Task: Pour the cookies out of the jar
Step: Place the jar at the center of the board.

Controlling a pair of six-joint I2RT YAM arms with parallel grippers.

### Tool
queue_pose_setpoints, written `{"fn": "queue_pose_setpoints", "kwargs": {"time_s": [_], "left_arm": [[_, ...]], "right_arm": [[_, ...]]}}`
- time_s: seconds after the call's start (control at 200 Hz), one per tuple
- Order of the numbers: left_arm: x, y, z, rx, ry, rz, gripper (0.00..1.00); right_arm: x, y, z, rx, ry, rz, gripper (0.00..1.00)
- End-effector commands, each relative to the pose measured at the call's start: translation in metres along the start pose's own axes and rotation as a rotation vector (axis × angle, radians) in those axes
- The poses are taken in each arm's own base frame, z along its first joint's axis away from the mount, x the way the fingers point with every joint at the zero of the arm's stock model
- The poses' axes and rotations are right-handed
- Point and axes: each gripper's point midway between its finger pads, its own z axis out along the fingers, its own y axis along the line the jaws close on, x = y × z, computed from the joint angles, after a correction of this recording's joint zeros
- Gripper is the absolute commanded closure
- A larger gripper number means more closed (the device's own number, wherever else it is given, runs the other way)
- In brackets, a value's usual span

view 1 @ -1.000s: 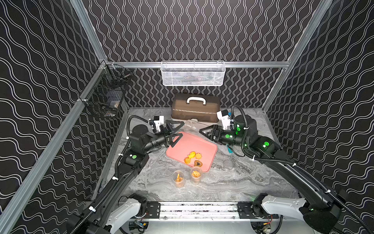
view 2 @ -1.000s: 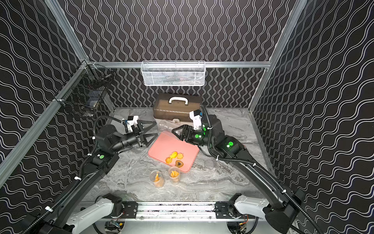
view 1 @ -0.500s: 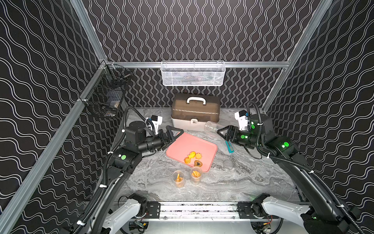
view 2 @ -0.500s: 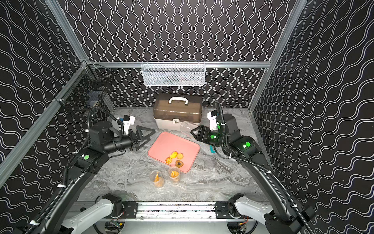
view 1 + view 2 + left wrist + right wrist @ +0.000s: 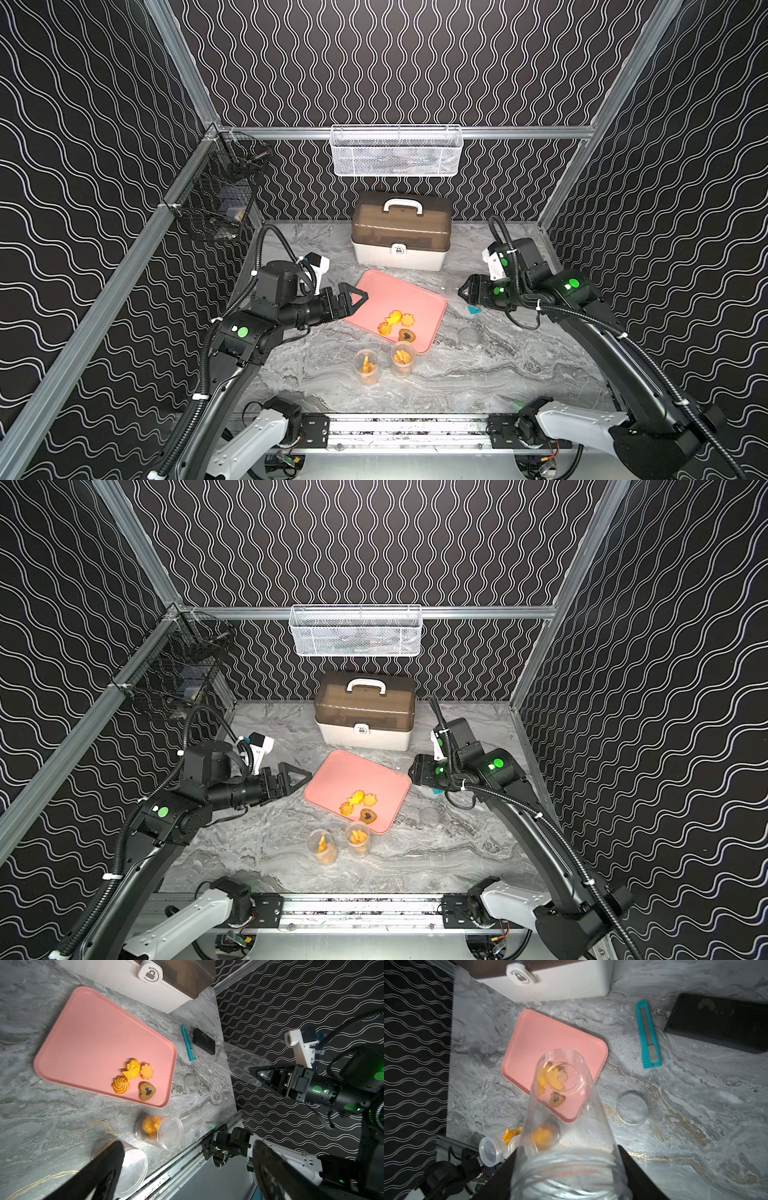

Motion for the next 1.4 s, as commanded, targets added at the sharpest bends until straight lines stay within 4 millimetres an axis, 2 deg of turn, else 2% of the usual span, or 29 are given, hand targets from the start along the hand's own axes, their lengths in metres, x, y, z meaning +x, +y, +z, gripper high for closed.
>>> {"fn": "queue_pose_setpoints", "kwargs": {"time_s": [0.0,0.5,0.68,0.776,0.811,1.021,1.396], "left_arm": [[0.005,0.008,-0.001,-0.034,0.009,0.045,0.01],[0.014,0.018,0.004,-0.059,0.045,0.065,0.01],[0.016,0.021,0.004,-0.070,0.051,0.071,0.01],[0.017,0.022,0.004,-0.071,0.052,0.068,0.01],[0.018,0.023,0.004,-0.075,0.054,0.065,0.01],[0.019,0.024,0.005,-0.077,0.058,0.065,0.01],[0.019,0.025,0.006,-0.080,0.060,0.063,0.01]], "right_arm": [[0.010,-0.019,0.008,0.109,0.068,-0.027,0.33],[0.010,-0.045,0.073,0.313,0.311,-0.081,0.33],[0.007,-0.051,0.093,0.330,0.351,-0.085,0.33],[0.009,-0.054,0.100,0.339,0.372,-0.097,0.33],[0.005,-0.063,0.102,0.347,0.377,-0.070,0.33],[0.011,-0.074,0.114,0.370,0.413,-0.063,0.33],[0.021,-0.077,0.129,0.352,0.444,-0.054,0.33]]}}
